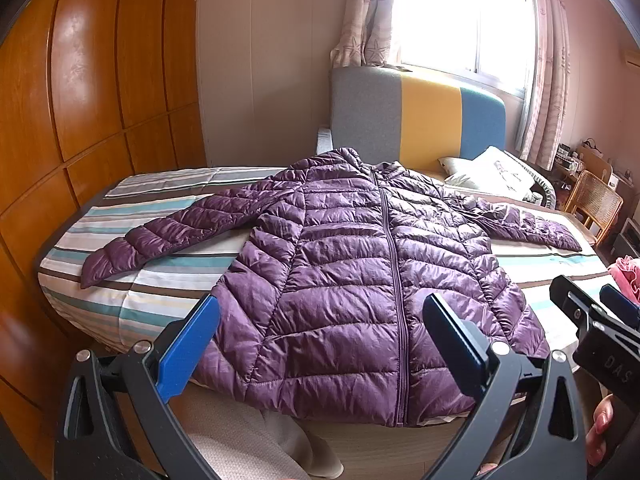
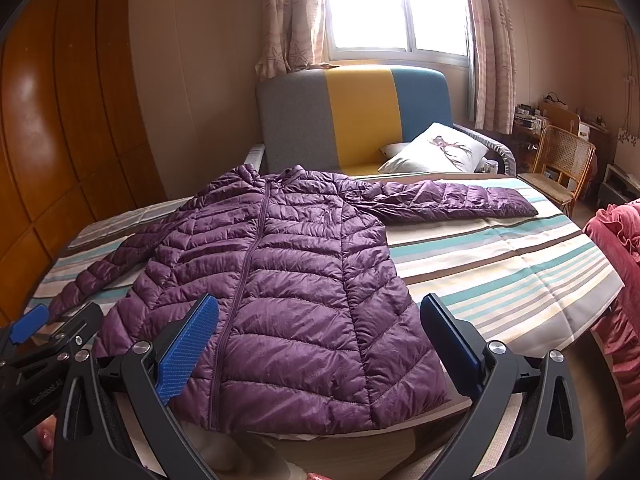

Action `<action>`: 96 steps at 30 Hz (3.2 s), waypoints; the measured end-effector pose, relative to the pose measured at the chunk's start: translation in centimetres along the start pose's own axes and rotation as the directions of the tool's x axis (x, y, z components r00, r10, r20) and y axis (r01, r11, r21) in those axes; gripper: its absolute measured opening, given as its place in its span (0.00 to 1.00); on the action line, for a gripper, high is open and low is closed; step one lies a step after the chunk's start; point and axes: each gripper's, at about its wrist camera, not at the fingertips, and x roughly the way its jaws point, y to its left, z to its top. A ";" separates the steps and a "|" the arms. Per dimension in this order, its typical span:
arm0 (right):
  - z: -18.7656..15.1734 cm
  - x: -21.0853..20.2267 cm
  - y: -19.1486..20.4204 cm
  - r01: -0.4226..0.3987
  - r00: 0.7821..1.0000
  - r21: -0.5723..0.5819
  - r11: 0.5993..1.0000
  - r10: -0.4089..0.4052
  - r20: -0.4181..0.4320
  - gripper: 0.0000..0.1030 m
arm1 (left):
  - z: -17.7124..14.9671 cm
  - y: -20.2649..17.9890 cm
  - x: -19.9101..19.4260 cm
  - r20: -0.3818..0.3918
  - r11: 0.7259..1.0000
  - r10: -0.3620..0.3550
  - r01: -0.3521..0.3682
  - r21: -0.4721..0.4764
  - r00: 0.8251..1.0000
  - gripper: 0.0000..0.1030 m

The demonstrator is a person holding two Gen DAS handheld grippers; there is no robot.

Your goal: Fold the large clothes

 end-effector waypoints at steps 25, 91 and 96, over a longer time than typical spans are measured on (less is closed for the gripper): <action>0.3 6.1 -3.5 -0.011 0.994 0.063 0.998 0.018 -0.107 0.97 | -0.2 0.5 5.9 -0.075 0.997 0.077 -0.074 0.039 0.994 0.98; 13.7 32.0 -32.4 0.314 0.945 0.473 0.823 -0.321 -0.068 0.06 | 2.2 3.8 28.0 -0.262 0.976 0.218 -0.215 0.039 0.940 0.98; 15.1 32.3 -25.0 0.280 0.959 0.261 0.924 -0.283 -0.028 0.06 | 2.2 4.1 28.0 -0.265 0.979 0.203 -0.204 0.023 0.943 0.98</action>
